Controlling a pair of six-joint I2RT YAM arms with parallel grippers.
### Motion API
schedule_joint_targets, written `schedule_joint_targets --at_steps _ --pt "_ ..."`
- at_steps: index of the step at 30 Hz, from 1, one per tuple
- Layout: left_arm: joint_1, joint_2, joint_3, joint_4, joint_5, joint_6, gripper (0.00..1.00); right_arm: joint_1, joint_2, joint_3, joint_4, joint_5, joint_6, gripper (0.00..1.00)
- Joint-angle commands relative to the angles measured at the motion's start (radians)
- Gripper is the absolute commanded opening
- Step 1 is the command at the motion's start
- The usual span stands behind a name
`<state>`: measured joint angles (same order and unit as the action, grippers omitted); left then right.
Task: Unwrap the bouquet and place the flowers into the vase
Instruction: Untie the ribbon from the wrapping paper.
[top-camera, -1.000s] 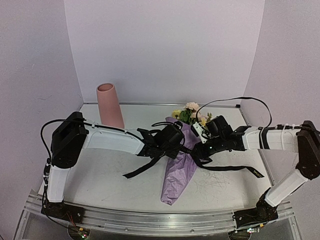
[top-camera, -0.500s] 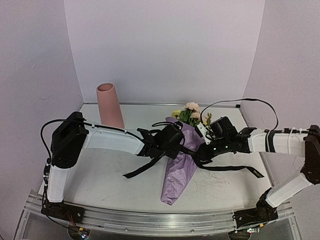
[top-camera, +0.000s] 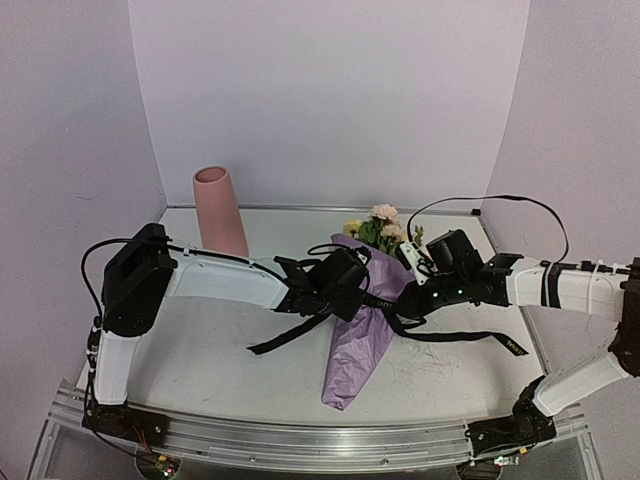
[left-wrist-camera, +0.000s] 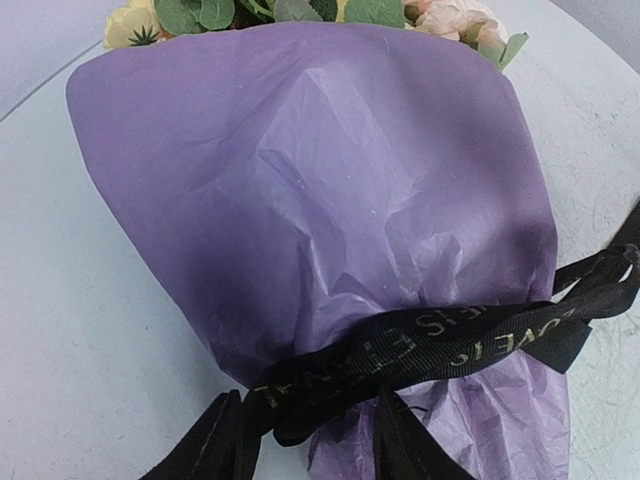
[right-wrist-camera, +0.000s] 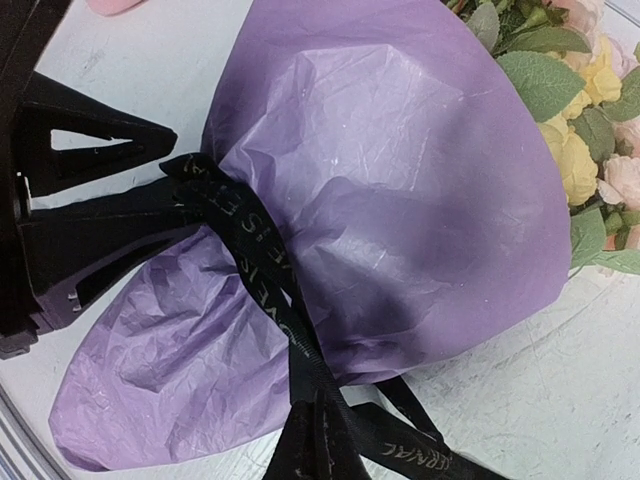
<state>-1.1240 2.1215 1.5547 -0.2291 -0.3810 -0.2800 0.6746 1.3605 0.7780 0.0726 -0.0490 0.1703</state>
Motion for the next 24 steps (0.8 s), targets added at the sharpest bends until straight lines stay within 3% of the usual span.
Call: schedule_joint_targets --at_steps 1,6,19,24 --pt "0.0 -0.067 0.011 0.006 0.031 0.042 0.47 -0.001 -0.02 0.017 -0.037 0.001 0.001 0.06" --pt "0.0 -0.04 0.041 0.004 0.036 0.07 0.47 -0.001 0.009 0.021 -0.038 0.02 -0.012 0.44" --pt "0.001 0.009 0.087 0.004 -0.01 0.097 0.5 -0.001 0.115 0.075 -0.038 0.025 -0.018 0.48" --pt "0.001 0.027 0.099 0.004 -0.012 0.099 0.49 -0.001 0.123 0.073 -0.037 0.017 -0.016 0.39"
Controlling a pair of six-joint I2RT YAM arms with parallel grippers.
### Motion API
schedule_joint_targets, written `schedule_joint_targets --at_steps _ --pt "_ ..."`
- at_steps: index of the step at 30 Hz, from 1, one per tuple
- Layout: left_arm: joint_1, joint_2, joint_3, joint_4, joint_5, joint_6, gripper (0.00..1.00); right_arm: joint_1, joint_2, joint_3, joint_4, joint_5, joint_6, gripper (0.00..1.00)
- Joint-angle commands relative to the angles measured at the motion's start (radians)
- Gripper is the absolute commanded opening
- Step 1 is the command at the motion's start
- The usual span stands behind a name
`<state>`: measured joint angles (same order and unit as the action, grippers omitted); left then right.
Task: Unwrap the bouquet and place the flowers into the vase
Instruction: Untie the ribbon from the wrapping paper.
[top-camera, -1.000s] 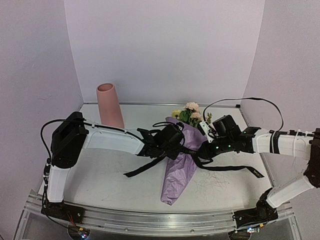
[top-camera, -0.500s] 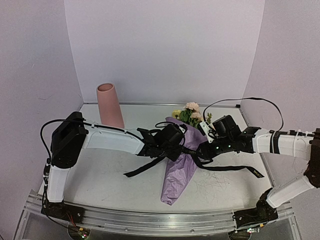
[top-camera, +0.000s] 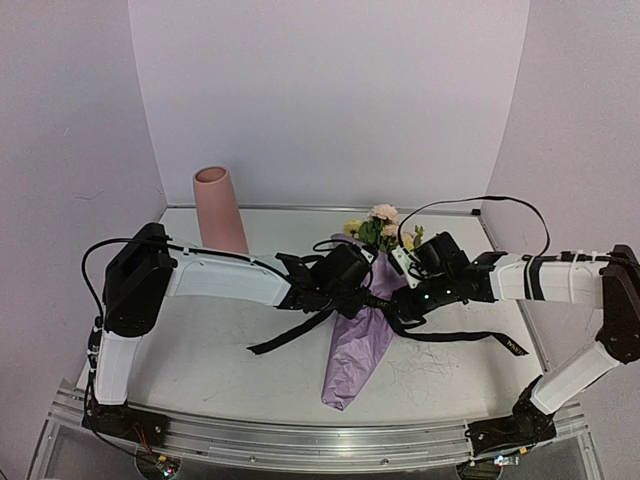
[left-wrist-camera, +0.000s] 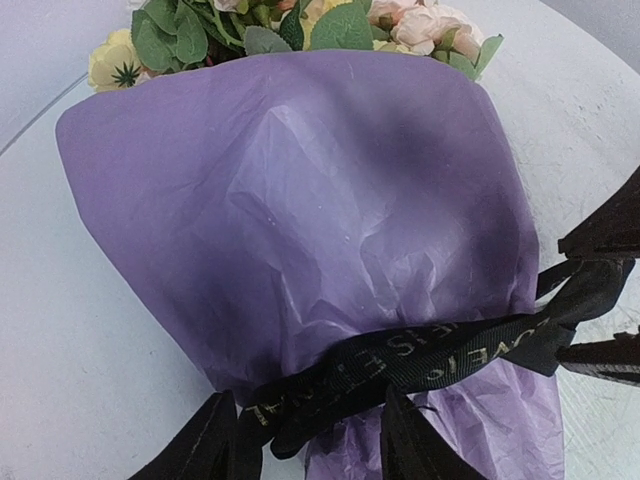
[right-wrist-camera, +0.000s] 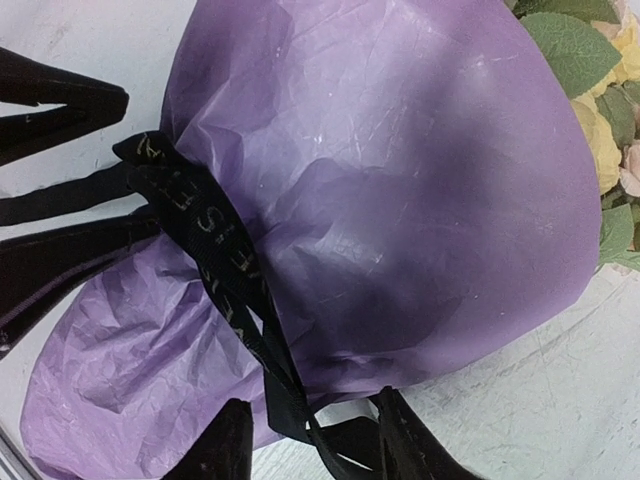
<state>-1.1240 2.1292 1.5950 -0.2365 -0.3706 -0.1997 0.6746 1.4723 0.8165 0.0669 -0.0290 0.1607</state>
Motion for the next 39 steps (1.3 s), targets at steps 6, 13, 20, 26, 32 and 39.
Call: schedule_joint_targets --at_steps 6,13,20,26,32,39 --pt "0.002 0.037 0.075 0.011 -0.031 0.027 0.49 -0.001 -0.002 0.018 -0.031 -0.003 0.004 0.01" --pt "0.001 0.056 0.094 0.011 -0.049 0.038 0.48 -0.001 -0.059 -0.005 -0.031 -0.012 0.016 0.0" --pt "0.001 0.085 0.132 0.005 -0.101 0.035 0.44 -0.001 -0.105 -0.012 -0.032 -0.014 0.016 0.0" --pt "0.003 0.087 0.137 -0.01 -0.228 -0.004 0.36 -0.001 -0.15 -0.033 -0.04 0.023 0.027 0.0" --pt "0.005 0.072 0.113 -0.039 -0.318 -0.051 0.33 -0.002 -0.205 -0.063 -0.059 0.144 0.082 0.0" --pt "0.015 0.019 0.02 -0.08 -0.347 -0.166 0.31 -0.003 -0.3 -0.119 -0.076 0.313 0.235 0.0"
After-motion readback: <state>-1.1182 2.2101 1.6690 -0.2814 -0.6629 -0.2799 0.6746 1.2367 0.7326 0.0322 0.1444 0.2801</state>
